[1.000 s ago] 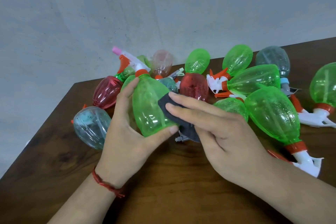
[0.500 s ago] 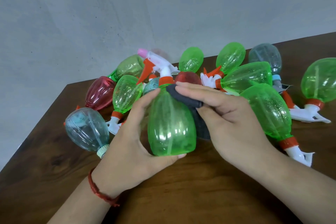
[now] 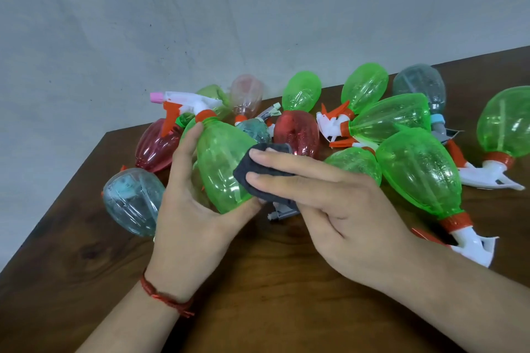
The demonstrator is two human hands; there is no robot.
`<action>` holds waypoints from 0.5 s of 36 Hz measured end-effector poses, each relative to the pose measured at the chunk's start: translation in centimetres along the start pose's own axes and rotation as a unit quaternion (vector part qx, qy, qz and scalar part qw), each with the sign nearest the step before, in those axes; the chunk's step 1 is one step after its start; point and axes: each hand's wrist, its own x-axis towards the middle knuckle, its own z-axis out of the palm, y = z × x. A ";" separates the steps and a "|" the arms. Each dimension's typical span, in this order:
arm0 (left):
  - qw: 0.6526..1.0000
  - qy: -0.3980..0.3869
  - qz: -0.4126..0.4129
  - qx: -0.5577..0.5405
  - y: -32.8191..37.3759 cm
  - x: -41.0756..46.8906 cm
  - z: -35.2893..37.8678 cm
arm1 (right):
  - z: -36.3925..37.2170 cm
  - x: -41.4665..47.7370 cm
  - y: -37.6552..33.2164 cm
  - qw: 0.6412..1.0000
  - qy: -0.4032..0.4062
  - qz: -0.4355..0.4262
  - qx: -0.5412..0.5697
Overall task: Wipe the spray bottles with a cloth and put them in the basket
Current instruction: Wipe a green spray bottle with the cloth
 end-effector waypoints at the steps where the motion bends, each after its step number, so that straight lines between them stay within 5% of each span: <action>1: 1.000 -0.002 0.005 0.017 0.2 0.0 0.0 | -0.1 0.0 0.0 1.000 0.004 0.005 0.005; 7: 0.995 -0.093 0.033 0.026 0.7 -0.5 0.3 | -0.4 0.7 0.5 0.993 0.055 0.090 0.049; 12: 0.989 -0.131 0.061 0.000 1.5 -0.8 0.1 | -0.9 1.2 0.1 0.957 0.093 0.181 0.209; 18: 0.983 -0.175 0.051 0.003 0.9 -0.2 -0.2 | -1.2 1.5 -0.1 0.936 0.102 0.205 0.267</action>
